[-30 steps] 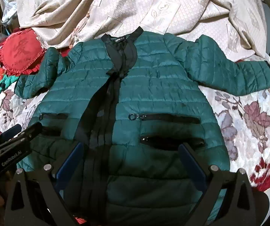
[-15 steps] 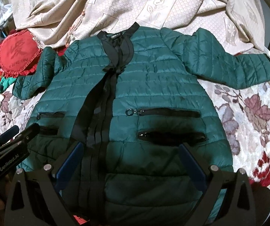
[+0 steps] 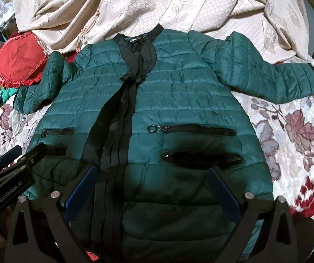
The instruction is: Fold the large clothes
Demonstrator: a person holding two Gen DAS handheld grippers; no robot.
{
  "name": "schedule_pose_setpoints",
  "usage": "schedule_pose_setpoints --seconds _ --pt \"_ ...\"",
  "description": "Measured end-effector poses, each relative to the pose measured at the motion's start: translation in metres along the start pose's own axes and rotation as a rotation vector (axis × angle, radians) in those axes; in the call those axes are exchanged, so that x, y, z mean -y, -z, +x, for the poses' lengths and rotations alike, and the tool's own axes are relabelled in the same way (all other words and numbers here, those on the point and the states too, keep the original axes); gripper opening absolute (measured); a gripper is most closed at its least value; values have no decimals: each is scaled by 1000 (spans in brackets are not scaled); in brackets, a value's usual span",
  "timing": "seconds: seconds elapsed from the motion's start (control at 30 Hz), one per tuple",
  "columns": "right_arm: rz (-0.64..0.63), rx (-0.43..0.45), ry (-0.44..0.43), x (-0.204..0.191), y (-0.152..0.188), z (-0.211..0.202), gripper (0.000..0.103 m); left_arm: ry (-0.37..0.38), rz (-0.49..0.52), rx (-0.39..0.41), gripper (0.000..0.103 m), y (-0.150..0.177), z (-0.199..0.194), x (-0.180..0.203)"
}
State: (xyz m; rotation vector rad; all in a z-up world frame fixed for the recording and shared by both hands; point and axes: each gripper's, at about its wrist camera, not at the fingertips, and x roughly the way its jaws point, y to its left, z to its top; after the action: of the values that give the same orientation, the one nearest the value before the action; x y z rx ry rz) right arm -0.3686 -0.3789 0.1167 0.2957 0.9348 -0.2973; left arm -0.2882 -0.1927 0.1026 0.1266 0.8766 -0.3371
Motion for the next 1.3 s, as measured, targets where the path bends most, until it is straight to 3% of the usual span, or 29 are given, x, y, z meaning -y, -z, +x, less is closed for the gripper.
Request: schedule_pose_setpoints --seconds 0.6,1.3 --pt "-19 0 38 0 -1 5 102 -1 1 -1 63 1 3 2" --pt "-17 13 10 -1 0 13 102 -2 7 -10 63 4 7 8"
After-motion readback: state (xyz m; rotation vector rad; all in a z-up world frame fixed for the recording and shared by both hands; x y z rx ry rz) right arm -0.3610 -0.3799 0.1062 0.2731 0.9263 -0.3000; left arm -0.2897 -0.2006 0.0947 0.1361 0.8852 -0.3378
